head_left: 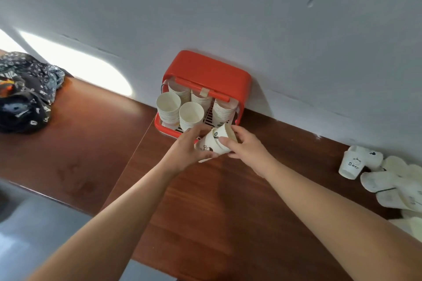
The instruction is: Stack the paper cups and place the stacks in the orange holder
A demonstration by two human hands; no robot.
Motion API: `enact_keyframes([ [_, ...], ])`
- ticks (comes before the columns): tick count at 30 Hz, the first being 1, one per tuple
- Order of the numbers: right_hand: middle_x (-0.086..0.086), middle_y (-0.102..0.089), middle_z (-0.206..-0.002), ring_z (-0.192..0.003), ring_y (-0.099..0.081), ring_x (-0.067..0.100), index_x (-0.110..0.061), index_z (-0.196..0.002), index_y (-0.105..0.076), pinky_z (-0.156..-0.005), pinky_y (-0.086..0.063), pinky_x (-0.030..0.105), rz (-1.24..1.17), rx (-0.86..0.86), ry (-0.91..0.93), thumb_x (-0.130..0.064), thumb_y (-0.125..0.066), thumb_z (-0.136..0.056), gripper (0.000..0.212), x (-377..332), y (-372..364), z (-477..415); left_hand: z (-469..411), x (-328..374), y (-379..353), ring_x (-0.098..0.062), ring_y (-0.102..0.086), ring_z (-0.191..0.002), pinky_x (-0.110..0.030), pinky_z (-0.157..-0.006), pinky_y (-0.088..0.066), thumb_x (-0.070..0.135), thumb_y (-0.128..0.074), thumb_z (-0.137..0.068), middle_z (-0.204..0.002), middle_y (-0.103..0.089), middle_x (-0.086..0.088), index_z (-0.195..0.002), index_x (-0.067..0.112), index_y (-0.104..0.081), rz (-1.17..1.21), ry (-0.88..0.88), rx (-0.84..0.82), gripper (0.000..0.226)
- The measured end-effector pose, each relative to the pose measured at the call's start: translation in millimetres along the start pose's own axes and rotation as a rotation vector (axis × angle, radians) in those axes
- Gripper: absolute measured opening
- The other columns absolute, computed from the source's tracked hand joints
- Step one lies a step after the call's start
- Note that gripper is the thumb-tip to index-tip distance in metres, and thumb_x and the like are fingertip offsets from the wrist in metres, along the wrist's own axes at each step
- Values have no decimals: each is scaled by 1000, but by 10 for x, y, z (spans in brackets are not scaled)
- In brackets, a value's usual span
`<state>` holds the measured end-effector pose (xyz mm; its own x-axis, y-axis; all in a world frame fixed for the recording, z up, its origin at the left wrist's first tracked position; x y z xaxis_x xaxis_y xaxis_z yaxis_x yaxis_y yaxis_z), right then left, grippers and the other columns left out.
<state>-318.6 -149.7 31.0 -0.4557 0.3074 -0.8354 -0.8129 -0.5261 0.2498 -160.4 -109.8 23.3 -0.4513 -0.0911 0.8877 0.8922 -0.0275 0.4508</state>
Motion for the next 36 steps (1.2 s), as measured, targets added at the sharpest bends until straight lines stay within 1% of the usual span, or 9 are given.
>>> enact_keyframes([
  [3, 11, -64, -126, -107, -69, 24, -23, -126, -58, -94, -55, 47, -297, -135, -133, -28, -75, -86, 43, 112, -209, -90, -22, 44, 54, 4, -53, -110, -12, -90, -43, 37, -88, -72, -113, -60, 25, -123, 29, -58, 18, -13, -4, 60],
  [6, 14, -66, -123, -107, -69, 26, -18, -126, -59, -95, -54, 48, -334, -149, -111, -23, -76, -86, 43, 124, -256, -171, -36, 121, 86, 8, -50, -107, -8, -89, -39, 41, -84, -74, -112, -54, 27, -126, 20, -58, -36, -83, -19, 62],
  [9, -3, -65, -120, -102, -68, 13, -20, -127, -52, -84, -57, 29, -101, 26, -29, -28, -78, -82, 54, 68, -100, -261, -38, 125, 297, -5, -47, -116, -14, -95, -38, 48, -76, -82, -119, -54, 13, -126, 19, -58, -127, -107, 130, 56],
  [11, -12, -60, -115, -100, -61, 4, -27, -123, -46, -79, -50, 19, 165, 202, 40, -32, -80, -77, 57, -28, 42, -289, -48, 63, 477, -13, -47, -117, -24, -97, -41, 42, -73, -86, -122, -52, 3, -125, 19, -61, -230, -101, 295, 47],
  [14, -6, -51, -125, -111, -53, 11, -26, -132, -45, -92, -47, 30, 363, 298, 137, -35, -82, -73, 70, -73, 31, -352, -111, -148, 557, -21, -55, -103, -35, -84, -52, 36, -70, -90, -114, -50, 0, -129, 22, -61, -335, 21, 359, 43],
  [19, 6, -41, -136, -122, -48, 22, -20, -143, -33, -98, -44, 32, 473, 336, 206, -34, -81, -75, 84, -37, -92, -490, -220, -451, 503, -26, -66, -91, -40, -76, -55, 39, -61, -96, -110, -59, -3, -128, 27, -65, -366, 146, 286, 35],
  [27, 10, -44, -134, -120, -53, 27, -14, -138, -39, -99, -48, 39, 641, 280, 136, -33, -79, -79, 74, 225, -213, -814, -288, -499, 486, -34, -67, -96, -46, -76, -56, 29, -70, -91, -136, -52, -10, -115, 16, -69, -463, 103, 291, 27],
  [32, 8, -47, -138, -121, -54, 27, -14, -139, -40, -98, -50, 44, 623, 287, 131, -36, -79, -79, 75, 300, -226, -853, -302, -446, 461, -36, -65, -96, -43, -70, -54, 20, -72, -88, -134, -54, -11, -105, 11, -66, -499, 64, 311, 20],
  [36, 8, -45, -140, -127, -50, 27, -13, -141, -39, -104, -47, 42, 613, 328, 140, -34, -81, -78, 78, 287, -233, -858, -292, -397, 458, -36, -64, -100, -44, -68, -54, 20, -70, -89, -133, -54, -10, -112, 14, -64, -521, 66, 342, 24],
])
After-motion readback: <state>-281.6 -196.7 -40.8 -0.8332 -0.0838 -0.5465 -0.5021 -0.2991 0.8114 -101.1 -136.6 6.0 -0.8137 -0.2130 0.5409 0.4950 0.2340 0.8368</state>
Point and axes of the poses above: each hand's wrist, its own z-axis away from the middle knuckle, its own y-axis out of the back of the hand, x = y × z, the point moved 10 cm from there along -z, towards the middle knuckle
